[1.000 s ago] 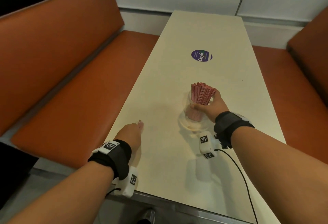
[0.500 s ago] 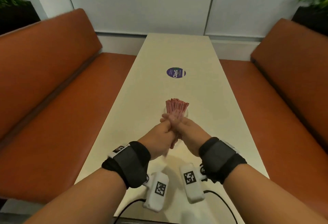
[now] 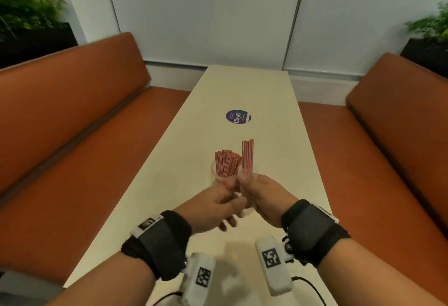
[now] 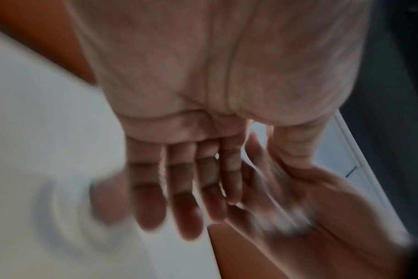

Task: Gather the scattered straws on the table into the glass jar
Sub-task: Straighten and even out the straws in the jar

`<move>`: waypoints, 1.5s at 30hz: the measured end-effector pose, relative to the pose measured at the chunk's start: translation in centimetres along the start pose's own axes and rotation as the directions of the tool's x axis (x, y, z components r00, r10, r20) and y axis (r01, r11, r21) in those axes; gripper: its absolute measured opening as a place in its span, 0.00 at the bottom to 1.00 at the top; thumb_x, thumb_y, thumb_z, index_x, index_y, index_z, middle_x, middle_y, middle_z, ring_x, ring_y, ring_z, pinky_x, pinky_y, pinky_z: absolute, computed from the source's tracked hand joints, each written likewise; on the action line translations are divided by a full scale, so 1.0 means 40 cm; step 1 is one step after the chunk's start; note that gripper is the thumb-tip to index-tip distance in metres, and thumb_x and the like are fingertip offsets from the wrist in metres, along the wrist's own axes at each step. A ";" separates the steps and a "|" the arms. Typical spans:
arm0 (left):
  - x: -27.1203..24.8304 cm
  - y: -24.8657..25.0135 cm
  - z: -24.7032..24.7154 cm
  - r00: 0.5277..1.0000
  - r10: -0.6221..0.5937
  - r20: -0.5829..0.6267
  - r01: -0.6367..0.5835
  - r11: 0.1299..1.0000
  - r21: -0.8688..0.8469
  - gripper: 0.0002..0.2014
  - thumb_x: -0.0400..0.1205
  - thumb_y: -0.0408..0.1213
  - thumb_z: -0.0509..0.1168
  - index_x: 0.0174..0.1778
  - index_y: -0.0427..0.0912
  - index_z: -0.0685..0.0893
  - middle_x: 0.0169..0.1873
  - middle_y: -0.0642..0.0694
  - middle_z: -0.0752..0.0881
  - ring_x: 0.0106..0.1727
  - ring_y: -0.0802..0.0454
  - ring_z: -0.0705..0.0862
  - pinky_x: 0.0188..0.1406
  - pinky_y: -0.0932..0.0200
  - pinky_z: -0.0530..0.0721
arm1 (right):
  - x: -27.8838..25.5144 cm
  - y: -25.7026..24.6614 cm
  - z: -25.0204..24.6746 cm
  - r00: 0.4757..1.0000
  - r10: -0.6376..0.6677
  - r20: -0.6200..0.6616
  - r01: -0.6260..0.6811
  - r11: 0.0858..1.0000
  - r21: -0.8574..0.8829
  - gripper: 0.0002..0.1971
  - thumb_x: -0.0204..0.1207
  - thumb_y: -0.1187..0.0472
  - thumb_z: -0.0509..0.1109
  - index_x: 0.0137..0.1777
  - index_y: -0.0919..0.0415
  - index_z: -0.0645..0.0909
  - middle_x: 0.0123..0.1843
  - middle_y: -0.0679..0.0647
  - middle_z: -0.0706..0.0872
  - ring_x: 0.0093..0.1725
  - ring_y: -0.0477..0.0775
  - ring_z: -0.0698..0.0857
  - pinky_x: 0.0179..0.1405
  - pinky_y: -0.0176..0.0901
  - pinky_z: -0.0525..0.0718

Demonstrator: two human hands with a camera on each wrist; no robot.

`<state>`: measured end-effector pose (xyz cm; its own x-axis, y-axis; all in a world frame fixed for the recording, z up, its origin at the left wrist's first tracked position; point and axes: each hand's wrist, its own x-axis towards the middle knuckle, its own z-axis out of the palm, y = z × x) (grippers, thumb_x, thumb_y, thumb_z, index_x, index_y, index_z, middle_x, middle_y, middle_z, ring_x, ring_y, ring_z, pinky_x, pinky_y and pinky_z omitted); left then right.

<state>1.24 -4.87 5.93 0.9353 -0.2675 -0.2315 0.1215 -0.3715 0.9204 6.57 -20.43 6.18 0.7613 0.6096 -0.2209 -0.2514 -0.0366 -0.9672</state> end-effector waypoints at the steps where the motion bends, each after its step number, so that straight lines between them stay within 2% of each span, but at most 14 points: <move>1: 0.001 0.001 -0.029 0.998 -0.015 -0.058 0.021 0.994 0.112 0.11 0.83 0.53 0.62 0.42 0.53 0.84 0.41 0.48 0.87 0.38 0.52 0.86 0.38 0.51 0.85 | -0.003 -0.001 -0.009 1.000 0.006 0.011 -0.006 1.000 0.030 0.28 0.81 0.44 0.60 0.56 0.74 0.79 0.52 0.76 0.82 0.46 0.67 0.82 0.48 0.57 0.81; 4: 0.030 0.017 -0.098 0.979 0.018 -0.202 -0.038 0.994 -0.098 0.21 0.77 0.61 0.63 0.46 0.45 0.85 0.45 0.45 0.89 0.43 0.51 0.85 0.50 0.40 0.84 | -0.012 -0.001 0.008 0.993 0.068 0.093 -0.083 0.982 0.171 0.18 0.80 0.49 0.61 0.42 0.66 0.78 0.34 0.60 0.77 0.28 0.56 0.81 0.34 0.49 0.85; 6: 0.052 0.046 -0.102 0.993 0.050 -0.103 -0.079 0.950 -0.302 0.19 0.82 0.55 0.60 0.52 0.43 0.86 0.51 0.44 0.90 0.49 0.49 0.87 0.50 0.43 0.83 | -0.007 -0.002 0.049 0.983 0.119 0.139 -0.141 0.977 0.162 0.17 0.83 0.48 0.60 0.39 0.60 0.76 0.27 0.52 0.69 0.21 0.48 0.68 0.21 0.36 0.70; 8: 0.061 0.068 -0.100 0.998 0.041 -0.046 -0.057 0.889 -0.454 0.18 0.87 0.47 0.56 0.45 0.41 0.88 0.48 0.39 0.91 0.51 0.44 0.88 0.57 0.42 0.82 | 0.008 0.006 0.087 0.980 0.149 0.130 -0.170 0.972 0.165 0.16 0.83 0.48 0.61 0.37 0.57 0.76 0.25 0.49 0.66 0.20 0.45 0.61 0.21 0.36 0.56; 10: 0.065 0.074 -0.114 0.997 0.036 -0.064 -0.068 0.793 -0.606 0.24 0.88 0.45 0.53 0.32 0.42 0.88 0.38 0.37 0.91 0.49 0.41 0.89 0.66 0.38 0.78 | 0.022 0.014 0.111 0.984 0.160 0.076 -0.171 0.973 0.156 0.15 0.81 0.49 0.63 0.37 0.56 0.75 0.23 0.47 0.67 0.20 0.44 0.60 0.20 0.34 0.55; 17: 0.072 0.039 -0.163 0.993 0.007 -0.119 -0.098 0.612 -0.785 0.17 0.87 0.45 0.52 0.38 0.38 0.74 0.24 0.43 0.74 0.33 0.41 0.82 0.44 0.45 0.86 | 0.047 0.053 0.131 0.986 0.166 -0.011 -0.165 0.984 0.069 0.04 0.79 0.63 0.65 0.44 0.58 0.72 0.27 0.50 0.72 0.20 0.44 0.64 0.18 0.34 0.62; 19: 0.086 0.026 -0.188 0.985 -0.009 -0.172 -0.127 0.636 -0.761 0.17 0.88 0.45 0.52 0.38 0.38 0.73 0.24 0.44 0.73 0.29 0.43 0.80 0.44 0.44 0.85 | 0.059 0.080 0.117 0.964 0.221 -0.146 -0.240 0.962 -0.132 0.01 0.80 0.63 0.61 0.49 0.58 0.73 0.34 0.53 0.78 0.24 0.47 0.71 0.22 0.36 0.67; 20: 0.093 0.017 -0.200 0.979 -0.012 -0.203 -0.145 0.661 -0.736 0.17 0.88 0.44 0.52 0.38 0.38 0.73 0.23 0.45 0.73 0.28 0.44 0.79 0.45 0.42 0.83 | 0.070 0.101 0.105 0.944 0.223 -0.243 -0.297 0.894 -0.334 0.04 0.81 0.60 0.59 0.52 0.58 0.74 0.40 0.55 0.82 0.30 0.50 0.76 0.26 0.38 0.72; 22: 0.105 -0.005 -0.215 0.970 -0.020 -0.243 -0.158 0.704 -0.692 0.17 0.88 0.44 0.53 0.38 0.38 0.74 0.23 0.46 0.73 0.28 0.44 0.77 0.46 0.41 0.81 | 0.103 0.142 0.083 0.926 0.124 -0.356 -0.360 0.571 -0.738 0.12 0.83 0.54 0.57 0.60 0.57 0.76 0.54 0.57 0.85 0.47 0.56 0.82 0.42 0.44 0.80; 24: 0.115 -0.027 -0.216 0.969 -0.041 -0.243 -0.137 0.731 -0.668 0.16 0.88 0.44 0.53 0.39 0.38 0.74 0.24 0.46 0.73 0.29 0.45 0.76 0.44 0.43 0.81 | 0.142 0.173 0.077 0.920 0.029 -0.391 -0.379 0.321 -0.868 0.19 0.80 0.50 0.62 0.69 0.55 0.75 0.61 0.57 0.83 0.58 0.60 0.82 0.57 0.51 0.81; 29: 0.118 -0.070 -0.206 0.971 -0.063 -0.229 -0.101 0.762 -0.639 0.16 0.88 0.44 0.54 0.39 0.38 0.75 0.23 0.47 0.73 0.28 0.45 0.76 0.45 0.43 0.82 | 0.187 0.223 0.071 0.909 -0.070 -0.411 -0.397 0.149 -0.906 0.35 0.71 0.50 0.74 0.75 0.55 0.65 0.64 0.57 0.79 0.61 0.61 0.78 0.60 0.54 0.79; 34: 0.116 -0.098 -0.201 0.966 -0.067 -0.251 -0.104 0.787 -0.608 0.16 0.88 0.43 0.53 0.39 0.38 0.75 0.25 0.46 0.75 0.30 0.44 0.78 0.42 0.47 0.84 | 0.166 0.241 0.050 0.877 -0.082 -0.474 -0.452 0.192 -0.871 0.32 0.68 0.43 0.74 0.68 0.56 0.70 0.64 0.54 0.78 0.63 0.59 0.77 0.61 0.51 0.78; 40: 0.190 -0.055 -0.206 0.949 0.039 -0.314 -0.215 0.807 -0.550 0.16 0.89 0.43 0.52 0.39 0.41 0.76 0.26 0.47 0.79 0.34 0.44 0.81 0.54 0.42 0.81 | 0.163 0.235 0.021 0.821 -0.086 -0.564 -0.476 0.443 -0.760 0.49 0.59 0.35 0.77 0.75 0.58 0.65 0.72 0.55 0.73 0.70 0.58 0.73 0.68 0.51 0.75; 45: 0.301 -0.030 -0.183 0.943 0.104 -0.315 -0.254 0.835 -0.487 0.16 0.90 0.40 0.51 0.37 0.41 0.74 0.25 0.47 0.75 0.31 0.47 0.78 0.48 0.44 0.79 | 0.225 0.270 0.011 0.799 -0.149 -0.583 -0.406 0.582 -0.705 0.59 0.46 0.24 0.73 0.75 0.55 0.63 0.71 0.53 0.75 0.70 0.56 0.75 0.67 0.53 0.78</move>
<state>14.77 -1.12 4.35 0.9997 -0.0110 -0.0238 0.0255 0.1911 0.9812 10.43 -14.99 -6.20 0.9940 0.0305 -0.1050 -0.0339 -0.8269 -0.5614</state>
